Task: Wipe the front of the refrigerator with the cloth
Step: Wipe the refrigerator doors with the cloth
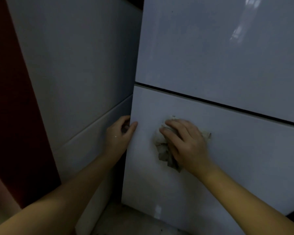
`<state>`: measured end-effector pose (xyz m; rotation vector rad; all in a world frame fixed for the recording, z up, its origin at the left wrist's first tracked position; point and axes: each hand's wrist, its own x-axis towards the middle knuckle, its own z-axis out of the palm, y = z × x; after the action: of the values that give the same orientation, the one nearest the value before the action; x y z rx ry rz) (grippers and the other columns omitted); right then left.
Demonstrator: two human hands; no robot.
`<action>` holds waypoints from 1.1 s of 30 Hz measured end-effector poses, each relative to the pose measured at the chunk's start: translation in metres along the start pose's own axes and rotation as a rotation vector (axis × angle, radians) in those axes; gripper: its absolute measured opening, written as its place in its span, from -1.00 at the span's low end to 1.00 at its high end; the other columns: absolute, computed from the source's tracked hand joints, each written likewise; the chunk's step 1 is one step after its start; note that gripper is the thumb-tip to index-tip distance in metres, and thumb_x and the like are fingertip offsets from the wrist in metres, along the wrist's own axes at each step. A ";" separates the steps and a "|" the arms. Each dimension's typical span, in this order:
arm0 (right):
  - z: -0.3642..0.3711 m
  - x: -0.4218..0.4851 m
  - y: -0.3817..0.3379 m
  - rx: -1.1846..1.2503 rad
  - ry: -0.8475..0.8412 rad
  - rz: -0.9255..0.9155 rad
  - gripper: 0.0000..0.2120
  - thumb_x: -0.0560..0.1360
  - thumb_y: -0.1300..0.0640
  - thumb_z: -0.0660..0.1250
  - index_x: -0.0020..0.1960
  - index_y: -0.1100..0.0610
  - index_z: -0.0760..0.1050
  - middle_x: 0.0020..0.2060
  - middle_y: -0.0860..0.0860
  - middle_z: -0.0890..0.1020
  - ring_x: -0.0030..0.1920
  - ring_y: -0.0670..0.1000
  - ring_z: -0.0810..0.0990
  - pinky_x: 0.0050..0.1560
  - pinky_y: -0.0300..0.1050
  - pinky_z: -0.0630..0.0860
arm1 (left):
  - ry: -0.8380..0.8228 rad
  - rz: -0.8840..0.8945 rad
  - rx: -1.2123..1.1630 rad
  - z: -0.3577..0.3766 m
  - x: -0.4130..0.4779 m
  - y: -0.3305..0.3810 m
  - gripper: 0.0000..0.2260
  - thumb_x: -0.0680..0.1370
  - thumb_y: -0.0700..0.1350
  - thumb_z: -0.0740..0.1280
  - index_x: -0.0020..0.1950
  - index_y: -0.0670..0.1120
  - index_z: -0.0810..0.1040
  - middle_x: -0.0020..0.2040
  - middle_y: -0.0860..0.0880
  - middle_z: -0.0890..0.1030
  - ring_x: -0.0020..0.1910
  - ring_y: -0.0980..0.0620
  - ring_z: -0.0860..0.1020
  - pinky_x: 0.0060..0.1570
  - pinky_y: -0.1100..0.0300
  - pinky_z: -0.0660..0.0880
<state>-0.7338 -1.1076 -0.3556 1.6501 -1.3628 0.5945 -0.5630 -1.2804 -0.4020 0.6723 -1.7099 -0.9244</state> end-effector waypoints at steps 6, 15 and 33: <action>0.020 0.040 -0.018 0.062 0.075 0.034 -0.81 0.59 0.28 0.39 0.19 0.23 0.66 0.22 0.23 0.64 0.24 0.23 0.58 0.36 0.11 0.49 | 0.070 -0.138 -0.202 0.011 -0.004 -0.008 -0.84 0.57 0.01 0.45 0.12 0.01 0.70 -0.05 0.16 0.72 -0.07 0.23 0.67 -0.07 0.34 0.57; 0.019 -0.011 -0.014 0.033 -0.079 -0.058 -0.81 0.61 0.26 0.39 0.20 0.20 0.66 0.21 0.21 0.65 0.23 0.23 0.62 0.35 0.14 0.49 | 0.095 -0.226 -0.310 0.016 -0.004 -0.012 -0.90 0.56 0.01 0.47 0.01 0.01 0.71 -0.08 0.10 0.73 -0.14 0.22 0.68 -0.18 0.41 0.57; 0.050 -0.074 -0.020 0.019 -0.214 -0.333 -0.76 0.64 0.22 0.29 0.26 0.17 0.63 0.27 0.15 0.64 0.30 0.16 0.57 0.54 0.04 0.27 | 0.048 -0.095 -0.089 0.015 -0.008 -0.013 -0.88 0.63 0.01 0.38 0.11 0.00 0.63 -0.09 0.27 0.66 -0.10 0.36 0.62 -0.12 0.50 0.50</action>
<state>-0.7445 -1.1118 -0.4463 1.9468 -1.1928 0.2412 -0.5747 -1.2772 -0.4198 0.7163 -1.5964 -1.0365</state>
